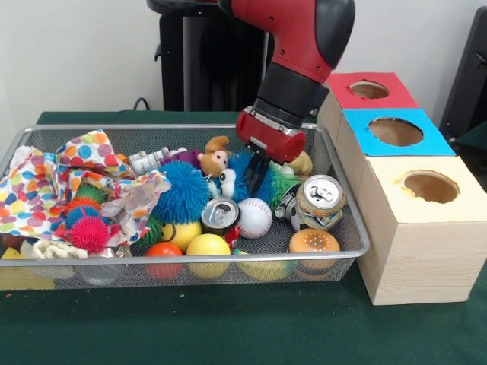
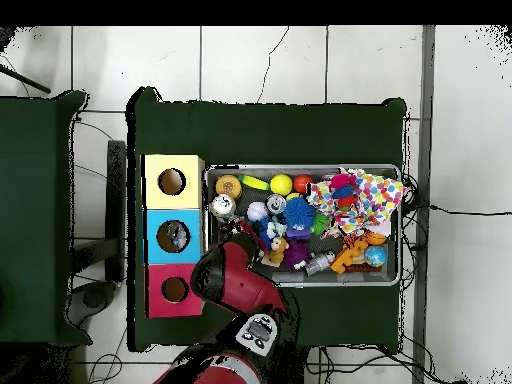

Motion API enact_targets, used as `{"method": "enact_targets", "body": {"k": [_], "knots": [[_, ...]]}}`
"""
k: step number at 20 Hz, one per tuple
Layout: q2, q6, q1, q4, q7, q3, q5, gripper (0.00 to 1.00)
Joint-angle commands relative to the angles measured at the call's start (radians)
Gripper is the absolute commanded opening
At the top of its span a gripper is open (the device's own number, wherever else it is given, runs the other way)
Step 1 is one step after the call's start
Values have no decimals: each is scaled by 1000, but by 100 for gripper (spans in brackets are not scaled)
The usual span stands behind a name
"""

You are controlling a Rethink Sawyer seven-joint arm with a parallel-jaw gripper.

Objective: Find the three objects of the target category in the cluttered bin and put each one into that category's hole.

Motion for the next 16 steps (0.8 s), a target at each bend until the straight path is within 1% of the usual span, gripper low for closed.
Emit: {"method": "enact_targets", "body": {"k": [1, 3, 5, 8, 11, 13, 16], "knots": [[-26, 337, -175, -76, -122, 76, -190, 0], [-37, 370, -240, -107, -154, 91, -250, 0], [-47, 418, -287, -140, -184, 95, -310, 0], [-73, 514, -327, -186, -213, 83, -395, 0], [-120, 626, -358, -222, -218, 85, -450, 0], [-128, 694, -363, -260, -218, 88, -482, 0], [-127, 723, -380, -292, -197, 116, -525, 0]]}}
